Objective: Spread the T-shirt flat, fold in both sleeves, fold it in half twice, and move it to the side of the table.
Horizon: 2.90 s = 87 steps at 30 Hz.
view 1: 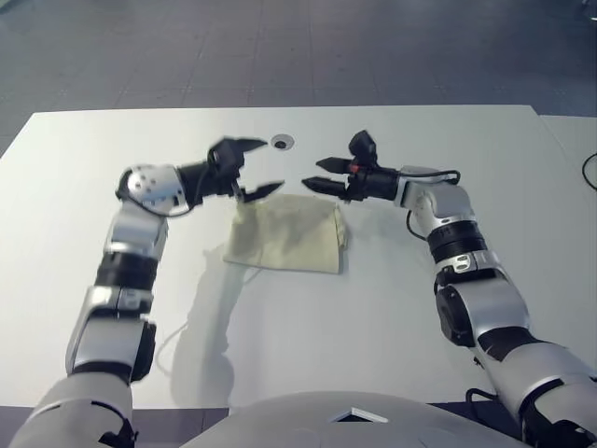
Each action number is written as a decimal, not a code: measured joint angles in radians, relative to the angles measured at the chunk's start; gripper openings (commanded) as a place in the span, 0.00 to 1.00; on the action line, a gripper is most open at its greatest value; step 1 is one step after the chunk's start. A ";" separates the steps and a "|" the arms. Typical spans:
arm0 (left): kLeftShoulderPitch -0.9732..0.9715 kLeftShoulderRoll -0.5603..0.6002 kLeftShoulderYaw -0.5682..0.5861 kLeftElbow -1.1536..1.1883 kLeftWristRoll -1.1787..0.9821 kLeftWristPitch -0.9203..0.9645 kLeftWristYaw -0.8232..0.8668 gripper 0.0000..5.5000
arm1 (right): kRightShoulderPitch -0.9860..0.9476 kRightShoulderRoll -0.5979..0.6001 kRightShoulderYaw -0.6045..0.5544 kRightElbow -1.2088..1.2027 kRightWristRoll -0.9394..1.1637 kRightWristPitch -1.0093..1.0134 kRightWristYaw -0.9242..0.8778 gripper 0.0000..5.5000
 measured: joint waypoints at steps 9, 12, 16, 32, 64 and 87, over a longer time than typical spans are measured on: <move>-0.003 -0.005 -0.046 0.145 0.054 0.006 -0.001 0.98 | 0.136 -0.057 0.041 0.004 -0.002 0.069 0.079 0.98; -0.054 -0.006 -0.048 0.268 0.076 -0.023 -0.008 0.98 | 0.120 -0.052 0.037 0.077 -0.007 -0.005 0.059 0.98; -0.060 -0.003 -0.065 0.376 0.104 -0.054 -0.047 0.98 | 0.112 -0.053 0.030 0.106 -0.008 -0.041 0.047 0.98; -0.226 0.003 0.263 0.034 -0.246 0.281 0.128 0.98 | 0.056 -0.064 0.120 -0.186 0.007 0.009 0.082 0.98; -0.211 -0.046 0.333 -0.008 -0.198 0.261 0.489 0.98 | 0.156 -0.172 -0.196 0.469 -0.048 -0.626 -0.699 0.98; 0.138 -0.248 0.331 -0.523 0.003 0.589 1.128 0.98 | 0.485 -0.081 -0.250 -0.734 -0.014 0.006 -1.237 0.98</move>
